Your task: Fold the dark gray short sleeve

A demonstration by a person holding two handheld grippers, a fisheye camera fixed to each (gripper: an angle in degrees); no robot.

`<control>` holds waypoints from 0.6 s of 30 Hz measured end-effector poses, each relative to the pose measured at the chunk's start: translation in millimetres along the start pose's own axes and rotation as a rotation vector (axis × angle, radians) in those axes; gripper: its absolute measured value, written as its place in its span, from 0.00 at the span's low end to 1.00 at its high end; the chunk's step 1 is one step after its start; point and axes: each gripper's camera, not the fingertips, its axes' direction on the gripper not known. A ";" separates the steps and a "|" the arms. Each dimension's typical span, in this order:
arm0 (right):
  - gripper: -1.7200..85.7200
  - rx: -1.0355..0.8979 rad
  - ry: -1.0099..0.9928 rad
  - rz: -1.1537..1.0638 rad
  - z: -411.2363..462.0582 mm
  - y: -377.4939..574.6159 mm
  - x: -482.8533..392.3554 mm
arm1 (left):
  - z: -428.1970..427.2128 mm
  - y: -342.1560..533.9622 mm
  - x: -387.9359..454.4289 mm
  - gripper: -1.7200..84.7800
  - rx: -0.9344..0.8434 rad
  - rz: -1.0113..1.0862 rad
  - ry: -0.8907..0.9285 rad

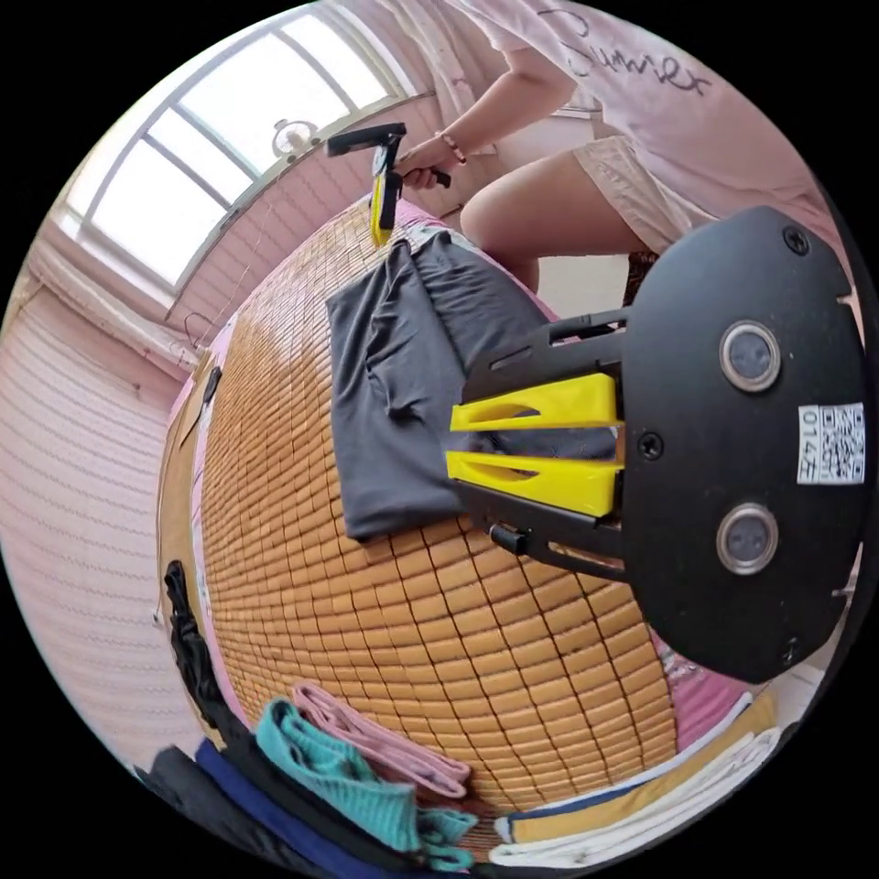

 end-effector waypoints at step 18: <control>0.06 -0.155 -0.295 -0.287 61.8 37.3 -42.8 | 40.5 21.6 21.9 0.03 -0.102 0.175 0.275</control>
